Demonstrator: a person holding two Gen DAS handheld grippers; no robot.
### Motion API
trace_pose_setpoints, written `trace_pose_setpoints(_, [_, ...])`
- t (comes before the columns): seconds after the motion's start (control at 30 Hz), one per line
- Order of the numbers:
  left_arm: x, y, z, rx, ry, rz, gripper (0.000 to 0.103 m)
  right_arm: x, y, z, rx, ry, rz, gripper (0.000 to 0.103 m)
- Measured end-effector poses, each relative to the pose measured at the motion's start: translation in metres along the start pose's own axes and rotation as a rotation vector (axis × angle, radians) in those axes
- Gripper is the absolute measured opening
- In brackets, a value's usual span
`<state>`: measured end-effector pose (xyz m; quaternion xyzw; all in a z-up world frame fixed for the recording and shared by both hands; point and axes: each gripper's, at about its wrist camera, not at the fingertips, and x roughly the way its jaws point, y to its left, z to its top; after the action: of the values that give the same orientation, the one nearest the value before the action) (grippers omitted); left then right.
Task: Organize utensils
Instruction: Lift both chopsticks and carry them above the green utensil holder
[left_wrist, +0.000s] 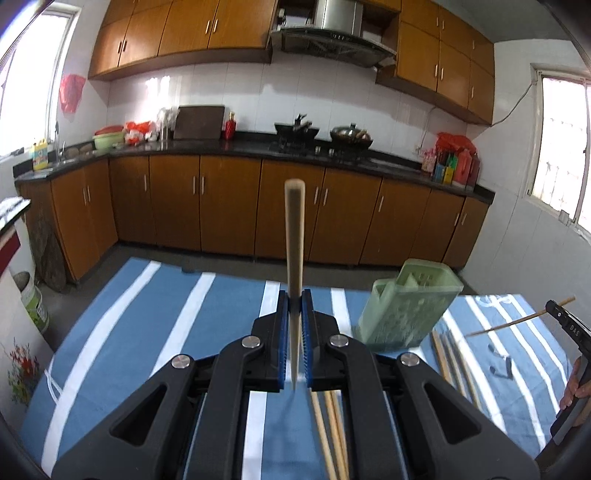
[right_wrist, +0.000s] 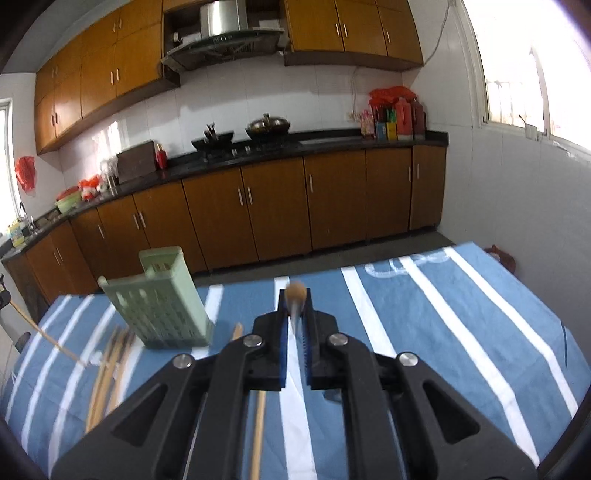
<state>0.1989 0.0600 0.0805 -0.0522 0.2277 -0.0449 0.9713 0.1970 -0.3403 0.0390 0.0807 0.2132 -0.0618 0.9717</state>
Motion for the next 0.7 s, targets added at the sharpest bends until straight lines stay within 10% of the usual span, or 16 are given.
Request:
trace_pose_setpoints(0.3, [-0.021,-0.033,0.064,-0.002,-0.187,-0.055,0.008,-0.030,0.034,0.084,0.033,-0.175,0.195,0.007])
trace_pose_setpoints(0.7, [0.002,-0.079,0.084,-0.067,-0.283,-0.147,0.008,-0.007,0.067,0.096,0.000,-0.044,0.353,0.007])
